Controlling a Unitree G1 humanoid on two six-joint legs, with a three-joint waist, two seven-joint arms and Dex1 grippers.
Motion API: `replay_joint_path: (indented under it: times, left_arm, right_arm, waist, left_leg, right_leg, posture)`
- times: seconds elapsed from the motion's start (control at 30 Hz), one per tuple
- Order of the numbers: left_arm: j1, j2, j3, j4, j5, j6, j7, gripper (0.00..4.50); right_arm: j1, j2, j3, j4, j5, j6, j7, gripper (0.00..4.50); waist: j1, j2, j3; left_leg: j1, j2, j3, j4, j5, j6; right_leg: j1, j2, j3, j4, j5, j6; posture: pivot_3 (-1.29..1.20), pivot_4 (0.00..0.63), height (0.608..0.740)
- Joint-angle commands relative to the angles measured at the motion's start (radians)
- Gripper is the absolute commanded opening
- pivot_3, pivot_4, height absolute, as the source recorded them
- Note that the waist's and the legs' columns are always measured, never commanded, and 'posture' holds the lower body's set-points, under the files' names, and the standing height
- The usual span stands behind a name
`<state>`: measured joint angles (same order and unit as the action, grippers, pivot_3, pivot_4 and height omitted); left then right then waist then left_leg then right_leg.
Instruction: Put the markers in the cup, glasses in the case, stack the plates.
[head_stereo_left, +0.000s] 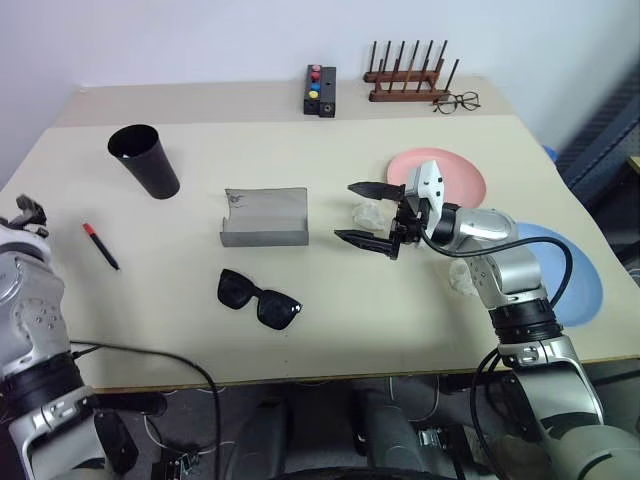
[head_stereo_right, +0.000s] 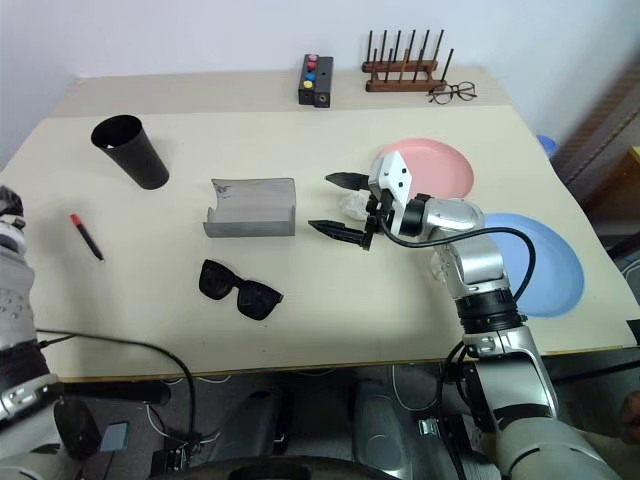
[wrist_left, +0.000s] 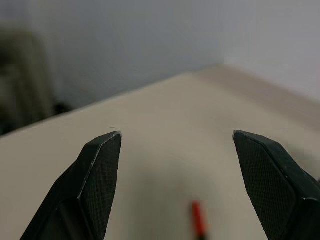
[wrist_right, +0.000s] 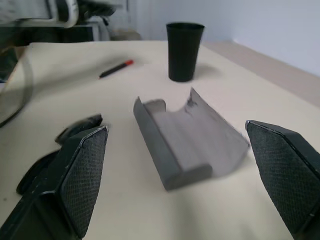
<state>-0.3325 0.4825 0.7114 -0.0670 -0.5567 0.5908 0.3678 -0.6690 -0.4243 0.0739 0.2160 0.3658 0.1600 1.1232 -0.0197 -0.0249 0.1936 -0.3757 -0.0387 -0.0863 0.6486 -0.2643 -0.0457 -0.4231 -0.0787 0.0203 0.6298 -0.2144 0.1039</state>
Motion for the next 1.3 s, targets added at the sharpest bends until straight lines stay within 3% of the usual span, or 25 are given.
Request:
replay_joint_path:
  times: [0.03, 0.2, 0.37, 0.67, 1.07, 1.17, 1.3]
  left_arm:
    - [0.011, -0.051, -0.009, -0.148, 0.002, 0.13, 0.11, 3.62]
    - [-0.021, -0.146, -0.066, -0.157, 0.08, 0.22, 0.217, 3.62]
    - [-0.096, -0.198, -0.1, -0.058, 0.148, 0.195, 0.248, 3.62]
    - [-0.228, -0.199, -0.099, 0.167, 0.256, 0.119, 0.291, 3.62]
    - [-0.352, -0.158, -0.076, 0.421, 0.301, 0.012, 0.3, 3.62]
    - [-0.382, -0.143, -0.065, 0.463, 0.292, 0.029, 0.304, 2.79]
    - [-0.407, -0.133, -0.063, 0.497, 0.29, 0.056, 0.306, 0.74]
  right_arm:
    - [-0.043, 0.022, 0.005, 0.028, -0.001, -0.035, 0.023, 4.5]
    - [-0.063, 0.037, 0.011, 0.068, -0.01, -0.056, 0.041, 4.5]
    - [-0.061, 0.043, 0.012, 0.065, -0.013, -0.056, 0.044, 4.5]
    - [-0.049, 0.042, 0.005, 0.036, -0.014, -0.045, 0.034, 4.5]
    - [-0.019, 0.031, -0.003, -0.016, -0.007, -0.02, 0.006, 4.5]
    - [-0.013, 0.028, -0.004, -0.026, -0.007, -0.015, 0.0, 4.5]
    - [-0.008, 0.026, -0.004, -0.034, -0.007, -0.013, -0.006, 4.5]
  waist:
    - [0.009, 0.0, 0.0]
    - [0.007, 0.0, 0.0]
    - [0.004, 0.0, 0.0]
    - [0.005, 0.0, 0.0]
    - [0.005, 0.0, 0.0]
    - [0.004, 0.0, 0.0]
    - [0.005, 0.0, 0.0]
  left_leg:
    - [0.0, -0.001, 0.0, 0.0, 0.0, 0.0]
    - [0.001, -0.003, 0.0, 0.0, 0.0, -0.001]
    - [0.0, -0.002, 0.001, -0.001, 0.0, -0.001]
    - [0.0, -0.002, 0.001, -0.001, 0.0, -0.001]
    - [0.0, -0.003, 0.001, -0.001, 0.0, -0.001]
    - [-0.001, -0.003, 0.001, -0.001, 0.0, -0.001]
    - [-0.001, -0.003, 0.001, -0.001, 0.0, -0.001]
  right_leg:
    - [0.001, 0.0, 0.0, 0.0, 0.0, 0.0]
    - [0.002, 0.0, -0.001, -0.001, 0.0, 0.0]
    - [0.001, 0.001, -0.001, -0.001, 0.0, 0.0]
    - [0.0, 0.001, 0.0, -0.001, 0.0, 0.0]
    - [0.0, 0.001, -0.001, -0.002, 0.0, 0.0]
    - [-0.001, 0.001, -0.001, -0.002, 0.0, 0.0]
    - [-0.001, 0.001, -0.001, -0.001, 0.0, 0.0]
  posture:
    - [0.0, 0.15, 0.74]
    - [0.0, 0.15, 0.74]
    - [0.0, 0.15, 0.74]
    - [0.0, 0.15, 0.74]
    - [0.0, 0.15, 0.74]
    - [0.0, 0.15, 0.74]
    - [0.0, 0.15, 0.74]
